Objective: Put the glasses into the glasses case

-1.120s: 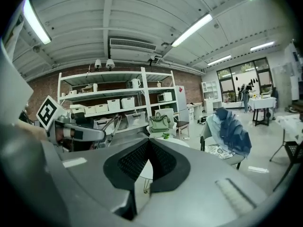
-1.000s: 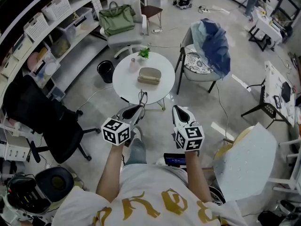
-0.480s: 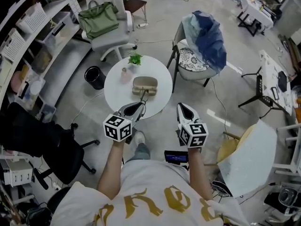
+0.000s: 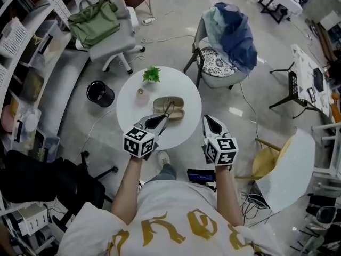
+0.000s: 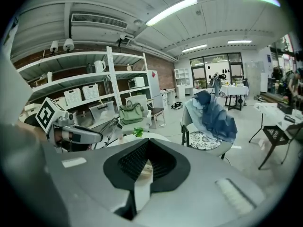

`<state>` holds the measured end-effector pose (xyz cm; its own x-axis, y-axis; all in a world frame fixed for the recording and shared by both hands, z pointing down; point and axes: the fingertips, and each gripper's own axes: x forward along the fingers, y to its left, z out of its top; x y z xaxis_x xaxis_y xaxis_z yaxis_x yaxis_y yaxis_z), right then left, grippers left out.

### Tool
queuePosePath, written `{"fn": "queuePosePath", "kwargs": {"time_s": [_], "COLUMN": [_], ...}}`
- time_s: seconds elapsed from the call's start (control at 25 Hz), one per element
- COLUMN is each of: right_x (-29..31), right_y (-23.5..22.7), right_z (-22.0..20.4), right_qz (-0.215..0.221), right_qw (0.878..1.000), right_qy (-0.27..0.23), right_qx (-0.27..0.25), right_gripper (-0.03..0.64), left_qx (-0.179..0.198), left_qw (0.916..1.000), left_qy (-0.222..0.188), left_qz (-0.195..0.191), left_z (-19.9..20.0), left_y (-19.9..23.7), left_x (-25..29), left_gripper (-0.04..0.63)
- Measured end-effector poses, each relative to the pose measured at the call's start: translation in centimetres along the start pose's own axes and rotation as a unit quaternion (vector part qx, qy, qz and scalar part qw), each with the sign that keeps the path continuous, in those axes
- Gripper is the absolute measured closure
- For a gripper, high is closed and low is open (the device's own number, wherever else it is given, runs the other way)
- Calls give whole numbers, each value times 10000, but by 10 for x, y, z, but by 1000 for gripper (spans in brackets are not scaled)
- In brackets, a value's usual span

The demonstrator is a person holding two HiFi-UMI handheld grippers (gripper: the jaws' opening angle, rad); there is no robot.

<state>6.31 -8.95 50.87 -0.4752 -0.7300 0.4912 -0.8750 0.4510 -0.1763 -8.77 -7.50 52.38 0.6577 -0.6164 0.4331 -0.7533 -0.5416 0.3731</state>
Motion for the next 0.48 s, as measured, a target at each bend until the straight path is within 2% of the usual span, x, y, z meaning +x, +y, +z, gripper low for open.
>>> {"fn": "queuePosePath", "kwargs": {"time_s": [0.24, 0.48], "right_x": [19, 18], "right_y": [9, 11], "right_z": [5, 9], "right_qz": [-154, -153], "right_qw": [9999, 9999], "right_qy": [-9, -41], "right_qx": [17, 2], "right_gripper": [592, 592], "left_qx": [154, 197], "left_qw": [9991, 9979], "left_qy": [220, 362], "left_qz": [-316, -491], "left_z": [-2, -3], "left_y": [23, 22], "left_x": [16, 28], "left_gripper": [581, 581]}}
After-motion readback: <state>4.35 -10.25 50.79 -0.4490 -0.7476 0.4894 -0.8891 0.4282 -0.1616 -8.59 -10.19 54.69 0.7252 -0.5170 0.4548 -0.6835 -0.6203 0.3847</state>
